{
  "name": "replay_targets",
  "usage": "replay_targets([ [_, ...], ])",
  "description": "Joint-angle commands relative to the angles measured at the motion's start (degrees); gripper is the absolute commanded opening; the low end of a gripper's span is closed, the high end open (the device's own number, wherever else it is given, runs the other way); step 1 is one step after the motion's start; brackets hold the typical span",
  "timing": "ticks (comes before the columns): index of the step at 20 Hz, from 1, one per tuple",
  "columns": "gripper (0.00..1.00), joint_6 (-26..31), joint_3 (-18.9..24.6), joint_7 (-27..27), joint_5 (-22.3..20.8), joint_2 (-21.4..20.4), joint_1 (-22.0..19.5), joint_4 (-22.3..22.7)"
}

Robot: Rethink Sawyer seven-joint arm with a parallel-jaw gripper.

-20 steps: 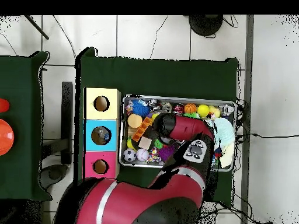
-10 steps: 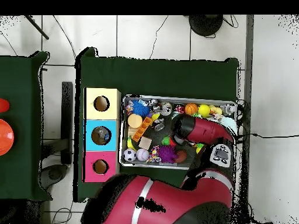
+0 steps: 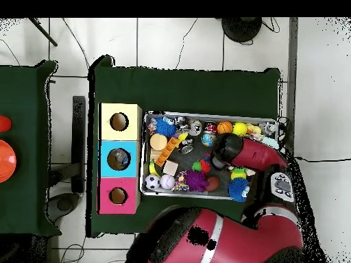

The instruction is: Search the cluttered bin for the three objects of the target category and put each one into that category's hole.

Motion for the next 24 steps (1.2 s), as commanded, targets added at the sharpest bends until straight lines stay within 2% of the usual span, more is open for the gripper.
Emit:
replay_targets([
  [1, 1.00, -12.4, 8.4, -13.9, -9.5, 10.1, -11.6, 2.5],
  [5, 1.00, -10.4, 11.2, -13.8, -9.4, 7.8, -13.3, 4.9],
  [8, 1.00, -7.2, 13.2, -13.5, -8.6, 4.3, -14.2, 7.8],
  [17, 1.00, 8.2, 19.1, -14.8, -5.5, -6.4, -16.4, 12.9],
  [20, 1.00, 9.8, 21.2, -13.6, -4.4, -9.4, -16.7, 16.0],
  [24, 1.00, 7.8, 22.0, -10.5, -4.4, -12.4, -15.5, 18.4],
])
